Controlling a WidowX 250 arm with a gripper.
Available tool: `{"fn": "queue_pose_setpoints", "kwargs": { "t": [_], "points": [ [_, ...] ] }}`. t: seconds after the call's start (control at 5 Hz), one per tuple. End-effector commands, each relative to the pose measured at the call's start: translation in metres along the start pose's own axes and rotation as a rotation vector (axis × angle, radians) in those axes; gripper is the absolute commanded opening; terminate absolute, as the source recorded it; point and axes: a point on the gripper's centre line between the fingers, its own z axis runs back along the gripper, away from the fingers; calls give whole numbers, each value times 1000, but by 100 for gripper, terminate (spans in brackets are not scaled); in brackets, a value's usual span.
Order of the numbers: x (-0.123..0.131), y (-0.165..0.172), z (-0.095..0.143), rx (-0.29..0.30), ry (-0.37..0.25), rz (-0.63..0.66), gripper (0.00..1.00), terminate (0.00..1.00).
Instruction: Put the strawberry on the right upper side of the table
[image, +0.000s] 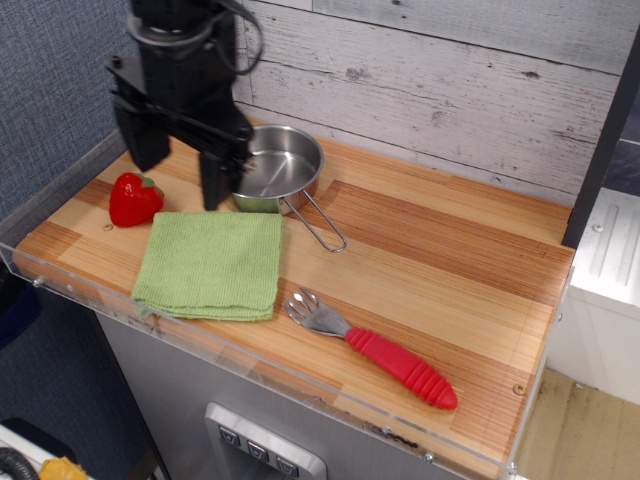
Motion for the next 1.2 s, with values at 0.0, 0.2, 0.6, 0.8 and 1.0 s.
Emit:
{"fn": "queue_pose_setpoints", "kwargs": {
  "t": [0.0, 0.2, 0.6, 0.8, 1.0],
  "points": [
    [25, 40, -7, 68, -38, 46, 100, 0],
    [29, 66, -10, 73, -36, 87, 100, 0],
    [24, 95, -35, 88, -27, 93, 100, 0],
    [21, 95, -56, 67, 5, 76, 100, 0],
    [23, 95, -71, 54, 12, 83, 100, 0]
  ]
}}
